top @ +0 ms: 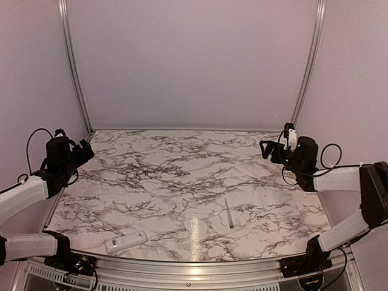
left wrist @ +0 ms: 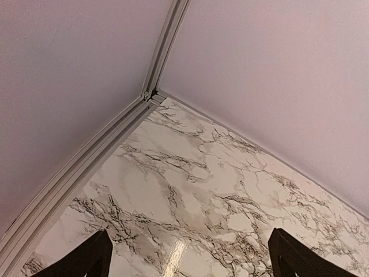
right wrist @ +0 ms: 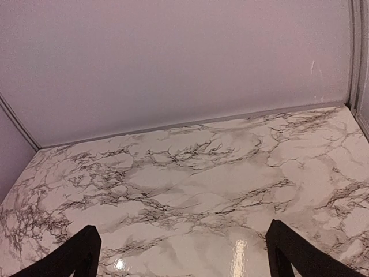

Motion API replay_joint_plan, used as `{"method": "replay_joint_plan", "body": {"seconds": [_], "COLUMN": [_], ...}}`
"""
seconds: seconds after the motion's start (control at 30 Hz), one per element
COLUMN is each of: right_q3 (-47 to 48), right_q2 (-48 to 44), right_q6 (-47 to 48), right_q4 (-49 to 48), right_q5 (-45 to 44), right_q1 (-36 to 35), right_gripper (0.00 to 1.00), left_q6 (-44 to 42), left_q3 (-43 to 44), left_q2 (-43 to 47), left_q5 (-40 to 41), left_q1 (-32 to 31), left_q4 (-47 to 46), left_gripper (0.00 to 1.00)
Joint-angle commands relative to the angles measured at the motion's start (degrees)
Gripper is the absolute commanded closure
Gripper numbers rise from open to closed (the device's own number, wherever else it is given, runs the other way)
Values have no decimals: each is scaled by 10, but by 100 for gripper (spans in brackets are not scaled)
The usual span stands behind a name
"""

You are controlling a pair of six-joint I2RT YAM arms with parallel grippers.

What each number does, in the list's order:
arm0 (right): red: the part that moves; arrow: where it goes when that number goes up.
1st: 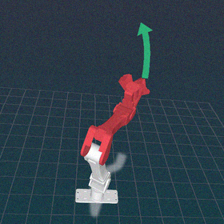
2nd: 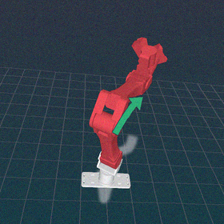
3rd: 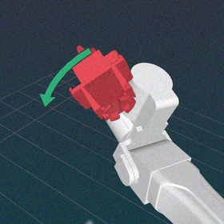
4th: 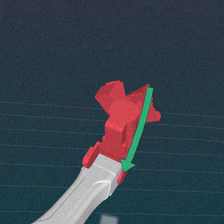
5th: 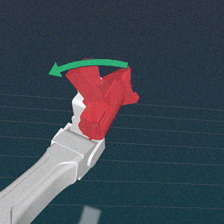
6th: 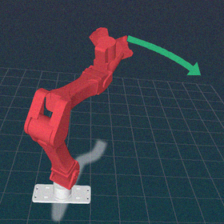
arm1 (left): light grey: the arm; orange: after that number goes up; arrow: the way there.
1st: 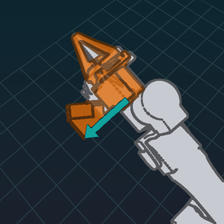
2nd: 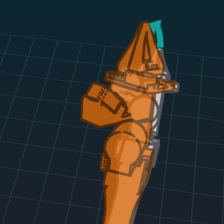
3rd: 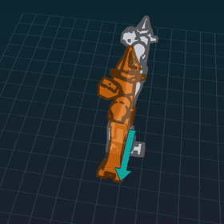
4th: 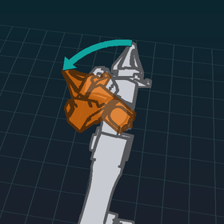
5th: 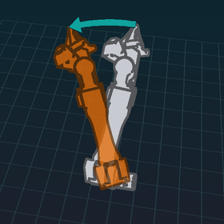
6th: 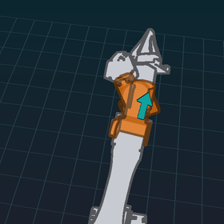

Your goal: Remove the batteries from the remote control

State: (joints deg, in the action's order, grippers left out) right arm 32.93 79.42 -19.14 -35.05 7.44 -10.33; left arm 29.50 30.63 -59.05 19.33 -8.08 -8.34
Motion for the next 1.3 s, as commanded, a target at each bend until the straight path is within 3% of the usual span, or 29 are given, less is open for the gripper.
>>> {"method": "replay_joint_plan", "body": {"seconds": [0.0, 0.27, 0.53, 0.7, 0.87, 1.27], "right_q3": [25, 67, 100, 154, 183, 335], "right_q2": [10, 22, 37, 83, 116, 247], "right_q6": [15, 38, 125, 201, 238, 344], "right_q4": [0, 64, 95, 156, 159, 265], "right_q5": [51, 66, 124, 122, 139, 178], "right_q1": [-3, -33, -108, -189, -245, -362], "right_gripper": [2, 2, 2, 2, 2, 2], "left_q6": [-2, 2, 15, 22, 23, 35], "left_q3": [-14, -31, -57, -77, -87, -116], "left_q2": [32, 72, 106, 136, 146, 202], "left_q5": [-3, 34, 39, 18, 14, 39], "left_q1": [-21, -69, -102, -103, -103, -103], "left_q4": [56, 109, 143, 157, 171, 208], "left_gripper": [1, 1, 1, 1, 1, 1]}}
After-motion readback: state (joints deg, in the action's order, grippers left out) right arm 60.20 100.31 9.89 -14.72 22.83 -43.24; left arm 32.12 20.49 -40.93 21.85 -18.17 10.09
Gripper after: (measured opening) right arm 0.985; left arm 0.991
